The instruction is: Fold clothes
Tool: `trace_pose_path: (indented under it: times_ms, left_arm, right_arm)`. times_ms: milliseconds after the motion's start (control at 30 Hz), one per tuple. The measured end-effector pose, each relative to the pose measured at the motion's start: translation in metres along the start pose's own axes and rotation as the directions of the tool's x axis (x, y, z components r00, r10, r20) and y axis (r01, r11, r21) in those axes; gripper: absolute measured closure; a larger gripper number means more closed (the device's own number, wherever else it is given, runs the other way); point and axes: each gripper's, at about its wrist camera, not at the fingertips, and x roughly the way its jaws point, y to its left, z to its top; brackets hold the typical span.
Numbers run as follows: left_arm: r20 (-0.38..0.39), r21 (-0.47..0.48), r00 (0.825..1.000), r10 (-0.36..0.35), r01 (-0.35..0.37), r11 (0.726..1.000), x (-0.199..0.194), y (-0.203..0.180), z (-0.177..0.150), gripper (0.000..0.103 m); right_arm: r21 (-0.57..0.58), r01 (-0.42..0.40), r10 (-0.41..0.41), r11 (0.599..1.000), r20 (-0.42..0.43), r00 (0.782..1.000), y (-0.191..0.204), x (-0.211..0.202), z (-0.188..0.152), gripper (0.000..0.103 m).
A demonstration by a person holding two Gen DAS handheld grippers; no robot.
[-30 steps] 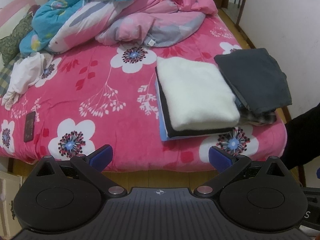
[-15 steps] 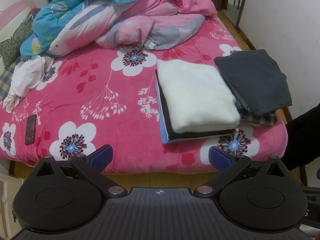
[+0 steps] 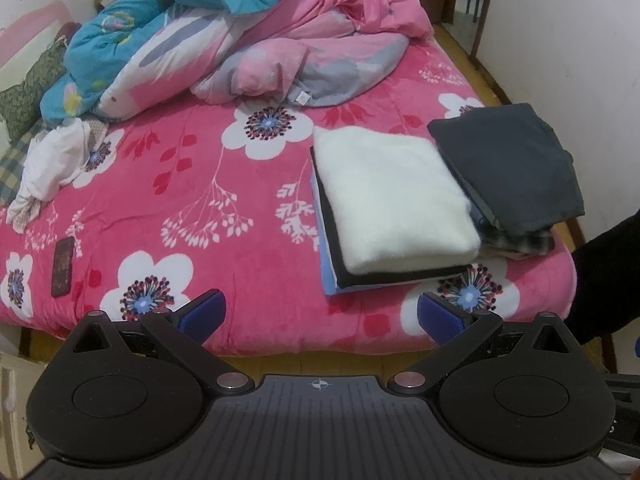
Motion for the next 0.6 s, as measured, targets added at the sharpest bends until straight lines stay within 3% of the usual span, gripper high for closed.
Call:
trace_pose_path:
  times_ms: [600]
  left_arm:
    - [0.004,0.009,1.0,-0.007,0.007,1.0,-0.0007,-0.0009,0.0008,0.0]
  right_arm:
    - [0.002,0.008,-0.008,1.0,-0.001,1.0,-0.0001,-0.002,-0.0019,0.0]
